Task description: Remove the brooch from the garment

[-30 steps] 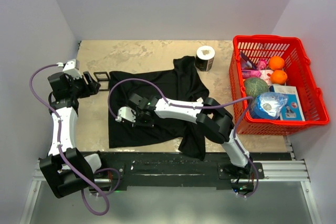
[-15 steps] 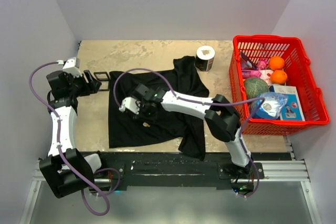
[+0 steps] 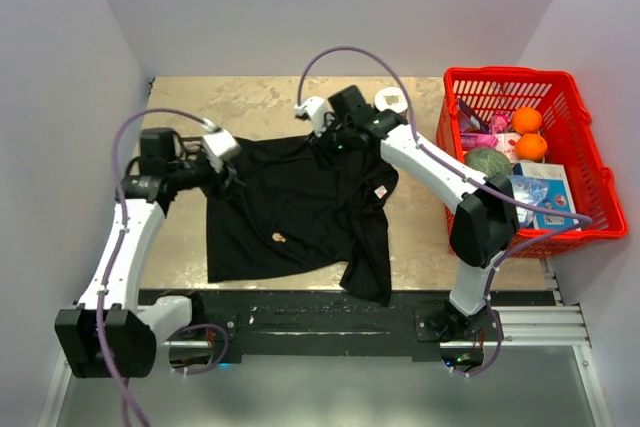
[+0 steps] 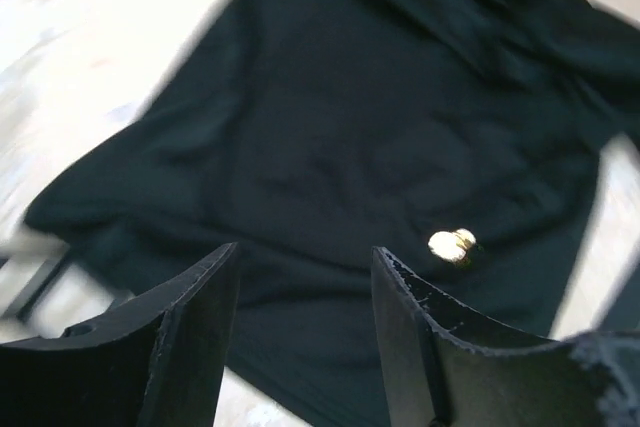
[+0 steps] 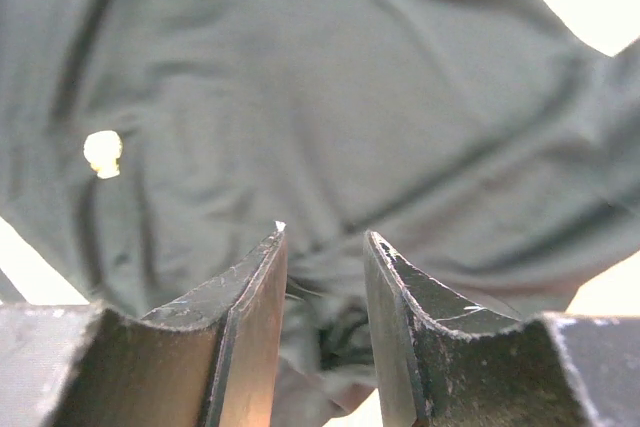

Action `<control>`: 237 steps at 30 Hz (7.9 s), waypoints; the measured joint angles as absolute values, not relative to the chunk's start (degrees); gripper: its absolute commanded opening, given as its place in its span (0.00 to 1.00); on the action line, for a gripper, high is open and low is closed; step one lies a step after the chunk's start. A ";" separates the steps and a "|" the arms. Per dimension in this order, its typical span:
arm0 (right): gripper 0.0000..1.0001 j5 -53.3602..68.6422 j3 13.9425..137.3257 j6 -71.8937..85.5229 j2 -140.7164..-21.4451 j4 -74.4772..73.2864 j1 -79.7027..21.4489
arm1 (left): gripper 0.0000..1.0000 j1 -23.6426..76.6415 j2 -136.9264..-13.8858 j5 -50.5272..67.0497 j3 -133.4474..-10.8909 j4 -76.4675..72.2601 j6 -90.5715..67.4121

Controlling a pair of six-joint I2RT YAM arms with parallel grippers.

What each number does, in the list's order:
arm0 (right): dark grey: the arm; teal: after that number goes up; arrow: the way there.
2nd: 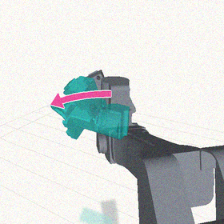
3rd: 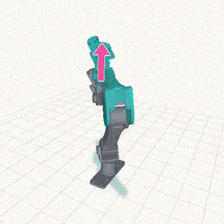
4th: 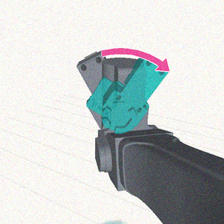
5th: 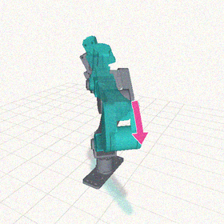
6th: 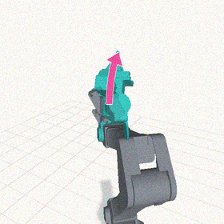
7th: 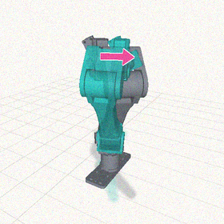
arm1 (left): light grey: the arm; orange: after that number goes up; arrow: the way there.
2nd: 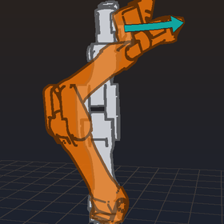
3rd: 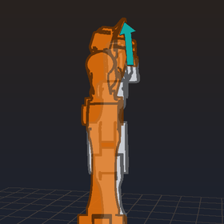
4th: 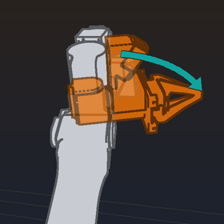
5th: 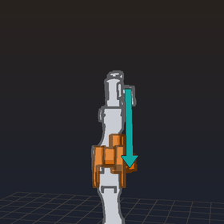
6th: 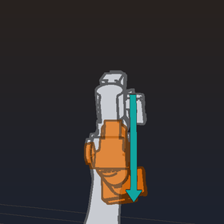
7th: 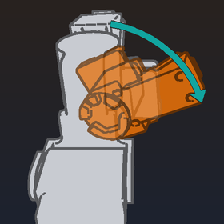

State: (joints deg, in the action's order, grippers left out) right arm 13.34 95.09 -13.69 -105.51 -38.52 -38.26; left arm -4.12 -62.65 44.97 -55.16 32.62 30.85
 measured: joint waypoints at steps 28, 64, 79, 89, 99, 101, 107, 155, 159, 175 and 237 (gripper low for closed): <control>0.40 9.54 90.50 -10.02 -90.26 -32.01 -25.69 | 0.13 33.91 -84.51 21.89 -44.29 27.18 54.41; 0.40 9.58 89.52 -9.74 -90.72 -32.12 -25.43 | 0.14 34.37 -86.30 22.50 -44.38 27.40 52.03; 0.40 9.58 89.49 -9.78 -90.72 -32.10 -25.43 | 0.17 34.74 -83.44 22.55 -45.54 26.41 51.13; 0.40 9.54 88.88 -9.85 -90.72 -32.08 -25.43 | 0.18 35.46 -87.66 24.05 -46.52 27.27 51.22; 0.40 9.54 88.14 -9.87 -90.74 -32.16 -25.32 | 0.30 35.81 -89.08 22.94 -46.46 26.09 51.75; 0.40 9.54 88.14 -9.87 -90.74 -32.16 -25.32 | 0.27 35.83 -88.84 22.68 -46.22 25.74 52.10; 0.40 9.56 88.14 -9.87 -90.87 -32.14 -25.32 | 0.08 36.10 -88.71 21.58 -46.15 25.80 53.15; 0.41 10.26 87.26 -10.52 -94.13 -32.51 -25.17 | 0.26 28.51 -90.98 16.45 -50.46 31.00 28.88; 0.41 10.26 87.26 -10.55 -94.13 -32.51 -25.17 | 0.22 29.12 -91.39 14.70 -50.48 29.87 27.49; 0.41 10.28 87.26 -10.52 -94.13 -32.51 -25.17 | 0.00 29.82 -88.33 15.14 -48.66 30.89 28.21; 0.41 11.53 88.38 -10.52 -98.08 -32.14 -25.17 | 0.08 23.75 -92.92 3.95 -54.17 32.84 27.57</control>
